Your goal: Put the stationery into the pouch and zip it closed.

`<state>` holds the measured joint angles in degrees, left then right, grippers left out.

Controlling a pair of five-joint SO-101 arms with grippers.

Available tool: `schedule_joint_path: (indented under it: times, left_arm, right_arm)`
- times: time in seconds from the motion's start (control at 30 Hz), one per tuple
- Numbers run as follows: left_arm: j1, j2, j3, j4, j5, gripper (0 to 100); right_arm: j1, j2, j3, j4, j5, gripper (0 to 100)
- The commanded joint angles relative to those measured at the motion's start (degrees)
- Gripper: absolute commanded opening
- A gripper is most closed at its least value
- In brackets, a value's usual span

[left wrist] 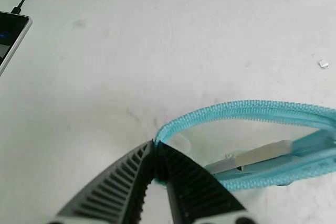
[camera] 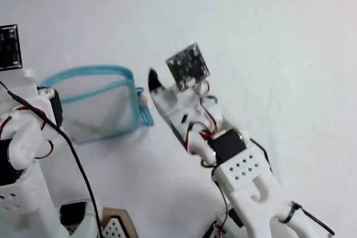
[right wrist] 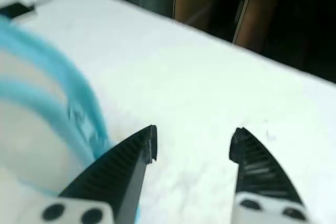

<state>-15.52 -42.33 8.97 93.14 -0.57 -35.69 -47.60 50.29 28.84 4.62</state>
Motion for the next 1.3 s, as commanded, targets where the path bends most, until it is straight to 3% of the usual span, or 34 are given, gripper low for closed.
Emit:
schedule_joint_path:
  times: [0.0,0.13,0.27,0.57,0.8,1.03,1.27]
  left_arm:
    - [0.92,4.00,2.37,1.76,-0.35,2]
    - [1.10,4.00,2.46,1.76,-0.35,2]
    - [1.10,4.00,2.73,0.97,-0.35,2]
    - [0.92,4.00,2.73,1.23,-0.35,2]
    - [0.92,3.91,2.73,1.41,-0.35,2]
    - [0.84,3.82,2.73,1.41,-0.35,2]
    - [0.92,4.00,2.55,1.23,-0.35,2]
  right_arm:
    - [-0.75,-5.32,7.74,0.84,0.70,21.8]
    - [-4.70,-7.69,15.47,0.13,0.18,21.9]
    - [-6.90,-4.35,18.99,-6.90,-1.41,21.9]
    - [-6.90,20.09,18.73,-23.78,-3.87,21.7]
    - [-5.58,35.30,10.99,-29.41,-3.87,21.7]
    - [-5.41,37.14,8.35,-30.73,-3.87,21.6]
    - [-2.24,37.67,8.44,-43.21,-3.52,16.9]
